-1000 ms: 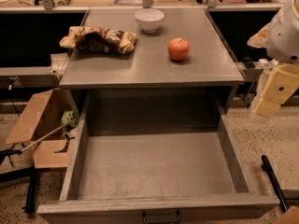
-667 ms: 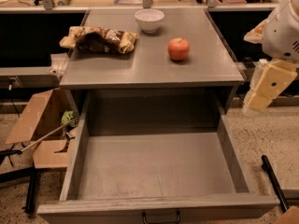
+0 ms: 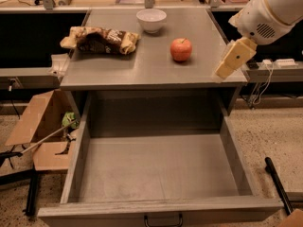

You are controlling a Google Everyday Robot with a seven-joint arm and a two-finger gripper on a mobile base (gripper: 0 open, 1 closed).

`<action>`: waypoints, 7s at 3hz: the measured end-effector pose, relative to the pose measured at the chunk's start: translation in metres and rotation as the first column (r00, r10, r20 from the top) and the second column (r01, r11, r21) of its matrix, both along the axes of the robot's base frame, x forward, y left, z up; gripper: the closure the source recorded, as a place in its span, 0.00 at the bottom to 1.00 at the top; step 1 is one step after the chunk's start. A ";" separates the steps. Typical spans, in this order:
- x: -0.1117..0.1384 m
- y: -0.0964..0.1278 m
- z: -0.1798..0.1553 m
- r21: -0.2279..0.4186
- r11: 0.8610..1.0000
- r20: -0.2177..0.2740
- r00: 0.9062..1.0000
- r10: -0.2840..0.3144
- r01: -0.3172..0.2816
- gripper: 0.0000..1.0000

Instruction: Place apple into top drawer

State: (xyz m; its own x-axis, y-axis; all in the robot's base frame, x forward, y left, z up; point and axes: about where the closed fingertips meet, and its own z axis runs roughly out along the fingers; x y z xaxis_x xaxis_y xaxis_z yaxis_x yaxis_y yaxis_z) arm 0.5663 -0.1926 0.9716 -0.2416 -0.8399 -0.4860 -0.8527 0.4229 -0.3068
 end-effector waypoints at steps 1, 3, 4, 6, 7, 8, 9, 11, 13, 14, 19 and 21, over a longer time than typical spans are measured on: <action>0.000 0.000 0.000 0.000 1.000 0.000 1.000 0.000 0.000 0.00; 0.074 0.012 -0.030 0.121 0.993 0.007 1.000 -0.013 0.013 0.00; 0.112 0.018 -0.047 0.199 0.979 0.006 0.999 -0.046 0.044 0.00; 0.169 0.016 -0.069 0.339 0.932 0.015 0.990 -0.142 0.128 0.00; 0.188 0.027 -0.080 0.393 0.910 0.001 0.990 -0.144 0.132 0.00; 0.200 0.041 -0.090 0.429 0.895 -0.016 0.992 -0.126 0.121 0.00; 0.209 0.047 -0.103 0.451 0.883 -0.042 0.991 -0.124 0.129 0.00; 0.221 0.057 -0.123 0.481 0.867 -0.062 0.992 -0.114 0.130 0.11; 0.187 0.066 -0.107 0.505 0.861 -0.014 0.998 -0.058 0.058 0.57; 0.149 0.071 -0.077 0.510 0.860 0.063 0.998 -0.018 -0.017 0.81; -0.036 0.104 -0.135 0.589 0.770 -0.012 0.950 0.311 -0.244 1.00; -0.037 0.118 -0.185 0.543 0.803 -0.082 0.936 0.341 -0.245 1.00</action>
Offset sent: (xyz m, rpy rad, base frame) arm 0.0766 0.0066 -0.0367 0.1060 -0.0108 -0.0102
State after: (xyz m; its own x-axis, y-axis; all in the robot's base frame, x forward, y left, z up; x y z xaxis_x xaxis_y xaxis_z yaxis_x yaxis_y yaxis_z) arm 0.5292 -0.0745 0.7869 -0.1428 -0.5201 -0.8421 -0.9791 0.1988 0.0433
